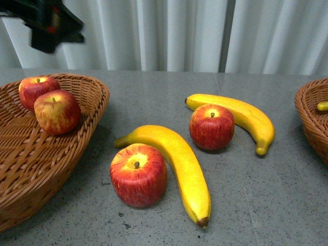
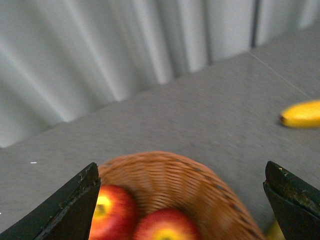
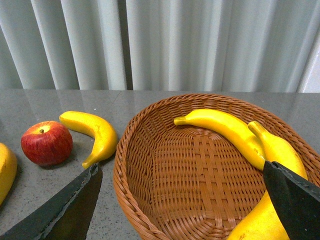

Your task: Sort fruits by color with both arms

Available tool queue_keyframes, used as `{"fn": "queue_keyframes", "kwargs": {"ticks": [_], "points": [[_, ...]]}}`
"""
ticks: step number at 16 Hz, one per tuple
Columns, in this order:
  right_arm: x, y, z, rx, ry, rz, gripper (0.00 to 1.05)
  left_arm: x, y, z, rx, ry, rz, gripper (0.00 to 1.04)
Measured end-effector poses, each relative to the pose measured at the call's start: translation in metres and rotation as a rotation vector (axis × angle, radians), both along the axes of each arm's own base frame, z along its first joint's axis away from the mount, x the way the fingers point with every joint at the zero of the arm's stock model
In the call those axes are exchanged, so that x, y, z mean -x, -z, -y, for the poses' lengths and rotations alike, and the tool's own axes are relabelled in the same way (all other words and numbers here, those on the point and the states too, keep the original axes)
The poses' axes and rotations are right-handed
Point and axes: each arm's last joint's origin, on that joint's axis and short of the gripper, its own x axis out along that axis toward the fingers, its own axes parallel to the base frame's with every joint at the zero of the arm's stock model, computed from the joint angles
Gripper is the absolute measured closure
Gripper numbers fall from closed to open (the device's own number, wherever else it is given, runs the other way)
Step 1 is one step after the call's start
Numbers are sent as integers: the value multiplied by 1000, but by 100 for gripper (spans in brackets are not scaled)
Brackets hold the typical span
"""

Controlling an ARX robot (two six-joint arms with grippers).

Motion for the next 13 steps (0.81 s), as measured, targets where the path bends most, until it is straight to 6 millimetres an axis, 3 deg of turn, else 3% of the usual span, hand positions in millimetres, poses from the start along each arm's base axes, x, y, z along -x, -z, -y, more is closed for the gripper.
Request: {"fn": "queue_keyframes", "kwargs": {"ticks": [3, 6, 9, 13], "points": [[0, 0, 0, 0, 0, 0, 6, 14, 17, 51, -27, 188, -73, 7], [0, 0, 0, 0, 0, 0, 6, 30, 33, 75, -50, 291, -157, 7], [0, 0, 0, 0, 0, 0, 6, 38, 61, 80, -99, 354, -267, 7], [0, 0, 0, 0, 0, 0, 6, 45, 74, 84, -138, 403, -319, 7]]}}
